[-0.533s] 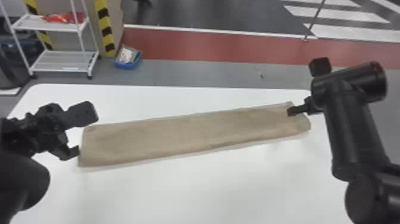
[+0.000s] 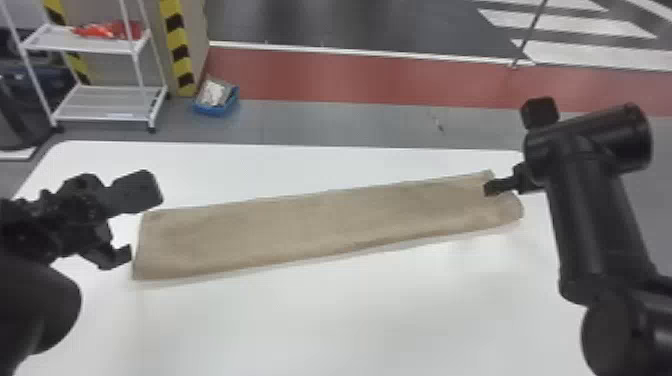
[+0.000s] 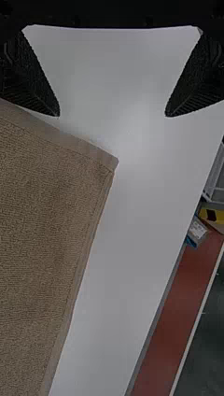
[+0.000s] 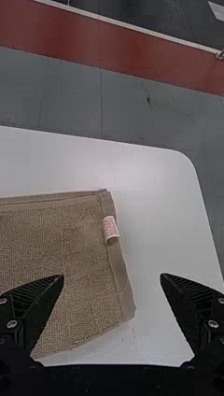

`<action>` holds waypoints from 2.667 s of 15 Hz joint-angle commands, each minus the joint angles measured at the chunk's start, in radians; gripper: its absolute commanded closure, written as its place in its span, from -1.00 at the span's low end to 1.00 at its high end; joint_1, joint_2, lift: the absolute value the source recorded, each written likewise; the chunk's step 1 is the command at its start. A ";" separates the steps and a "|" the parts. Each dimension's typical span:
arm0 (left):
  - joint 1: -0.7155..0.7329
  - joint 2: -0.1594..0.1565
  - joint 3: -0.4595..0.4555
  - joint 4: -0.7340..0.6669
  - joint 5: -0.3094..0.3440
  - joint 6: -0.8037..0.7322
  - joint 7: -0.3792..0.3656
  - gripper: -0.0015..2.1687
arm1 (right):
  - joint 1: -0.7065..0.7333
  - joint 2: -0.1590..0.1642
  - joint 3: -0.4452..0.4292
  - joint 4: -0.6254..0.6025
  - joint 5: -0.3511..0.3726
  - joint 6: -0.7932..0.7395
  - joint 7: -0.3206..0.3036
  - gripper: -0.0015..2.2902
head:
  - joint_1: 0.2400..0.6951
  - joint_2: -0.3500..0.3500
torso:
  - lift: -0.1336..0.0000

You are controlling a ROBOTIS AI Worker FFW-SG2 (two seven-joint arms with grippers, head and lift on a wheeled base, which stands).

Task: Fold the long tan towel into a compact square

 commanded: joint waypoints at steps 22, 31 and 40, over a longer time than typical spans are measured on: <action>0.098 -0.197 0.269 -0.153 0.331 0.087 -0.016 -0.92 | 0.186 -0.063 -0.137 -0.258 -0.233 0.002 0.015 -0.88 | 1.00 -0.56 | -0.86; 0.040 -0.246 0.300 -0.153 0.549 0.504 0.121 -0.81 | 0.261 -0.112 -0.224 -0.348 -0.281 0.008 0.021 -0.88 | 1.00 -0.72 | -0.86; -0.023 -0.254 0.338 -0.110 0.666 0.703 0.239 -0.80 | 0.451 -0.112 -0.281 -0.535 -0.339 0.067 0.035 -0.88 | 1.00 -0.81 | -0.86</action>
